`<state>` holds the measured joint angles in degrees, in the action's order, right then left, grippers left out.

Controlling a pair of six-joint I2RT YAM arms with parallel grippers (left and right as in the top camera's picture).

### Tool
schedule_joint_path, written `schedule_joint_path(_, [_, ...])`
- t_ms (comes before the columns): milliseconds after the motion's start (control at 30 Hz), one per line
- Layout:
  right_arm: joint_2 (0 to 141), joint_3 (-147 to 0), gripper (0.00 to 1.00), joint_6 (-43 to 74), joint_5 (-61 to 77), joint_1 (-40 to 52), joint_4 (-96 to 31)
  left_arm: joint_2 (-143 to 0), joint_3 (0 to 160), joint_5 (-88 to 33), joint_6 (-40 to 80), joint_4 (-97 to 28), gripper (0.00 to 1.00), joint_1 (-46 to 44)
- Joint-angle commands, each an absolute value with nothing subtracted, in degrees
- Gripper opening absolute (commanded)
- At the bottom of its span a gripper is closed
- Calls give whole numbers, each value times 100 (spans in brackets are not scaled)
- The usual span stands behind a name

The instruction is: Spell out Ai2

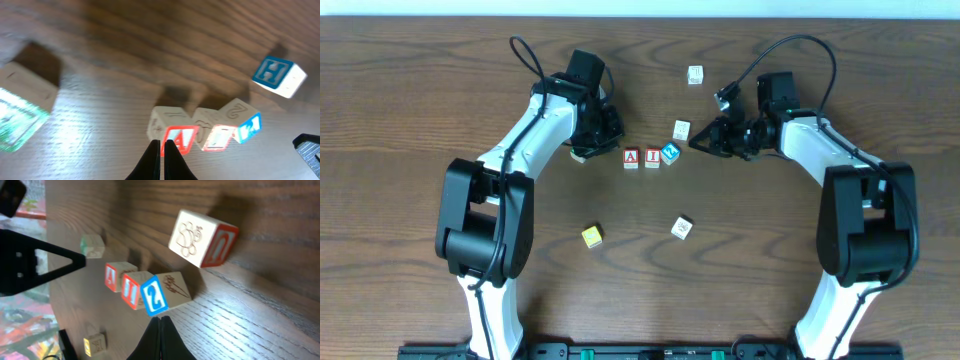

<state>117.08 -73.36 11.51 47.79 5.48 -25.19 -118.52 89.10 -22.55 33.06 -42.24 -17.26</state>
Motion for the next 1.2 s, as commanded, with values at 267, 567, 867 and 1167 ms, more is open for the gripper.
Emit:
schedule_joint_path(267, [11830, -7347, 1, 913, 4584, 532, -2550, -11961, 8370, -1981, 3588, -3848, 6, -1643])
schedule_joint_path(567, [11830, -7347, 1, 939, 4650, 534, -2480, -11961, 7832, -2698, 3640, -2958, 6, -1483])
schedule_joint_path(867, [11858, -7347, 1, 1201, 4713, 639, -2209, -12090, 7789, -3087, 3632, -2714, 6, -1417])
schedule_joint_path(1167, [12140, -7347, 1, 1374, 4722, 729, -2143, -12160, 7789, -3280, 3647, -2722, 6, -1417])
